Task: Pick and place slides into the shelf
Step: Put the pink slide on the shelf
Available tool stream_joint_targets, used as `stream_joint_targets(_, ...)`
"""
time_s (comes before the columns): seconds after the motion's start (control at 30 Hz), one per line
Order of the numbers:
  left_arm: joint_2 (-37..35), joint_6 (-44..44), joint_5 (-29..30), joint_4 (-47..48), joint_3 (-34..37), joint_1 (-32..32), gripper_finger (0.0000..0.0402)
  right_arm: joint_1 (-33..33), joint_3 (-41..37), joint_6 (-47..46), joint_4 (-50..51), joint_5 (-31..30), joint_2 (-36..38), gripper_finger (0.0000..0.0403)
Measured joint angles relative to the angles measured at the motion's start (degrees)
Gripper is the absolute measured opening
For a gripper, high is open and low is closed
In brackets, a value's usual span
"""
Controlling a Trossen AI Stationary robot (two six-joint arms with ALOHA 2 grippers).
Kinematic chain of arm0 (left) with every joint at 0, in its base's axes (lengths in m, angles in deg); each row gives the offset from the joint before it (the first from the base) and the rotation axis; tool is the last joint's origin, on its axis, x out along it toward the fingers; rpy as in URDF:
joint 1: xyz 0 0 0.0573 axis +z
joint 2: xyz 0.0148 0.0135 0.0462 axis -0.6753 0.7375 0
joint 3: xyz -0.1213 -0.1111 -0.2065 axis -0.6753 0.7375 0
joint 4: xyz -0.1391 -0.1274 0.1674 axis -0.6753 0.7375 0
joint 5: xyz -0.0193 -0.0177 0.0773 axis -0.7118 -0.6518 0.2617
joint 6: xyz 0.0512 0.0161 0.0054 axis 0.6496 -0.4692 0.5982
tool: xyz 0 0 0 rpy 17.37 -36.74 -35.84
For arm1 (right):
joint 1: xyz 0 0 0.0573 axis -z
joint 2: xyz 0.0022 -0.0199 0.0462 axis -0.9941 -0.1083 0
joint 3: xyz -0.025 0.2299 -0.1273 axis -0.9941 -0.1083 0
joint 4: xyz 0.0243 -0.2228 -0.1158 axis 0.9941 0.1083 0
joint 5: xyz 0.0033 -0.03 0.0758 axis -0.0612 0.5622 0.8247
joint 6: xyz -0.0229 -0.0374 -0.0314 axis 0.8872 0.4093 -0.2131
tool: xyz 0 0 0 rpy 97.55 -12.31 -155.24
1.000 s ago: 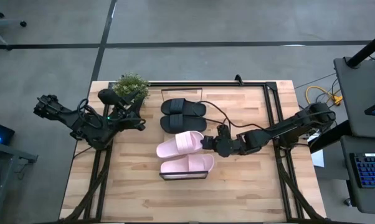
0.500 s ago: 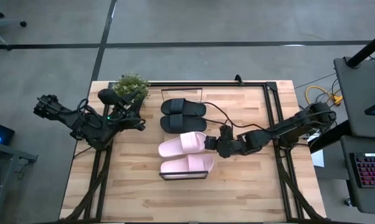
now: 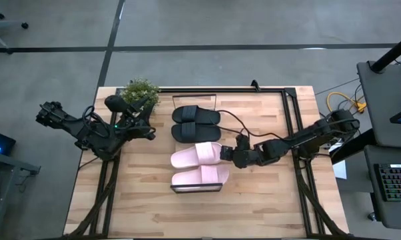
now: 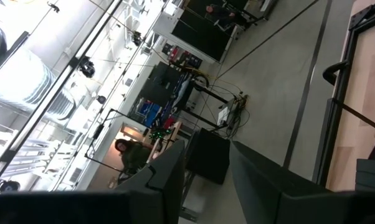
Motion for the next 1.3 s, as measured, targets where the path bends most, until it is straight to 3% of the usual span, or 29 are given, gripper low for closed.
stream_joint_targets(1.03, 0.07, 0.00, -0.01, -0.02, 0.00, 0.00, 0.0112, 2.73, -2.00, 2.11, -0.93, 8.82, -1.02, 0.0030)
stream_joint_targets(1.3, 0.09, 0.00, 0.01, -0.04, 0.00, 0.00, 0.0112, 2.73, -1.97, 1.92, -9.82, 11.26, -6.47, 0.0030)
